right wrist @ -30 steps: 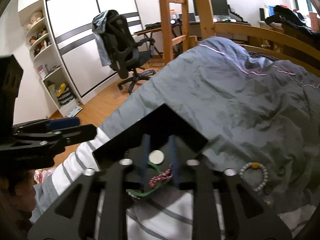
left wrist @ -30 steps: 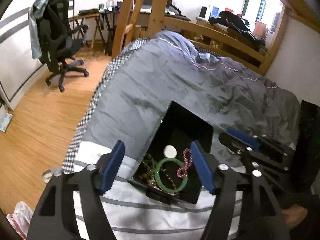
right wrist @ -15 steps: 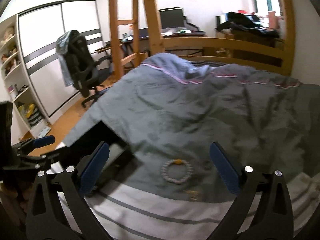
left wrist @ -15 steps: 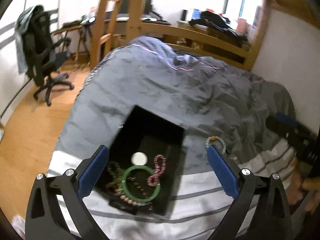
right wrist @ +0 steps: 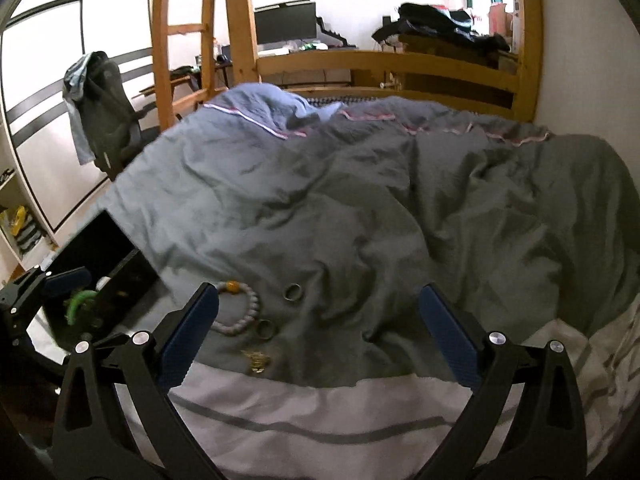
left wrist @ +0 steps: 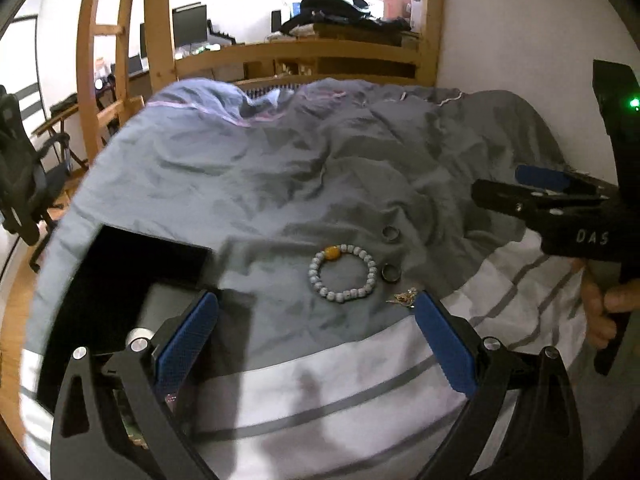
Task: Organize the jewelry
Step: 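Grasp the white bead bracelet with the left tool while the right tool grasps a metal ring, then carry the bracelet and ring over the black box and open both tools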
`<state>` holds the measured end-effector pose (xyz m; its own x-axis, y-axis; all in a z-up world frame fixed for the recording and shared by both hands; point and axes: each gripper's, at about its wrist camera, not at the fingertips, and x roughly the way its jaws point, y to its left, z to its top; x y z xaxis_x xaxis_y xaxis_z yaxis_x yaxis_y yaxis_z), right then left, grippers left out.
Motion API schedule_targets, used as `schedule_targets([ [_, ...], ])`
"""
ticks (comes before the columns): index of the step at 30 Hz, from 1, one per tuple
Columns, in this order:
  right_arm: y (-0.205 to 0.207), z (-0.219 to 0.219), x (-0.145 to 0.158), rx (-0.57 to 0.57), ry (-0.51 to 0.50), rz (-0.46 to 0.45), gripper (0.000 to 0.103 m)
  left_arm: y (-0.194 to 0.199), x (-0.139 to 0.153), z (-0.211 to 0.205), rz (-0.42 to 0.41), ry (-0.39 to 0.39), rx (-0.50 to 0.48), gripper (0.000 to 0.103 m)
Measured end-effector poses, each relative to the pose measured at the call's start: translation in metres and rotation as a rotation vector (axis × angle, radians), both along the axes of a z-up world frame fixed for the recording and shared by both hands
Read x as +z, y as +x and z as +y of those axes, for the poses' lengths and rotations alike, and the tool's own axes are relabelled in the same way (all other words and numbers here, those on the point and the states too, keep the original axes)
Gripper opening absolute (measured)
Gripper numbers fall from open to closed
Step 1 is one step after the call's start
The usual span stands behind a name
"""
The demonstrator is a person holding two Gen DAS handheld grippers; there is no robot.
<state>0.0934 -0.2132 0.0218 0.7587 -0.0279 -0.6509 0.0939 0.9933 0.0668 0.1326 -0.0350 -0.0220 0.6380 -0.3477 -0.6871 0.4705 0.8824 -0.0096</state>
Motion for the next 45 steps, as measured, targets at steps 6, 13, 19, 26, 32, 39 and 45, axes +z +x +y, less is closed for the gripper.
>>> schedule_targets([
  [6,0.029,-0.002,-0.028,0.039,0.067,-0.008,0.072,0.017,-0.030,-0.015,0.047,0.010,-0.017,0.097],
  [13,0.072,0.011,-0.062,0.137,0.087,0.066,0.044,0.036,-0.044,-0.029,0.029,-0.012,-0.057,0.096],
  [19,0.094,0.018,-0.092,0.151,0.050,0.176,0.030,0.055,-0.063,-0.052,0.046,0.009,-0.067,0.090],
  [26,0.092,0.019,-0.098,0.142,0.050,0.204,0.020,0.070,-0.079,-0.048,0.122,-0.003,-0.029,0.062],
  [32,0.089,0.010,-0.084,0.119,0.096,0.151,0.020,0.074,-0.074,-0.036,0.151,-0.055,-0.008,0.027],
  [39,0.088,0.010,-0.076,0.110,0.104,0.131,0.020,0.075,-0.066,-0.034,0.155,-0.065,0.000,0.009],
  [45,0.082,0.010,-0.066,0.102,0.110,0.098,0.020,0.071,-0.057,-0.032,0.146,-0.067,0.007,0.008],
])
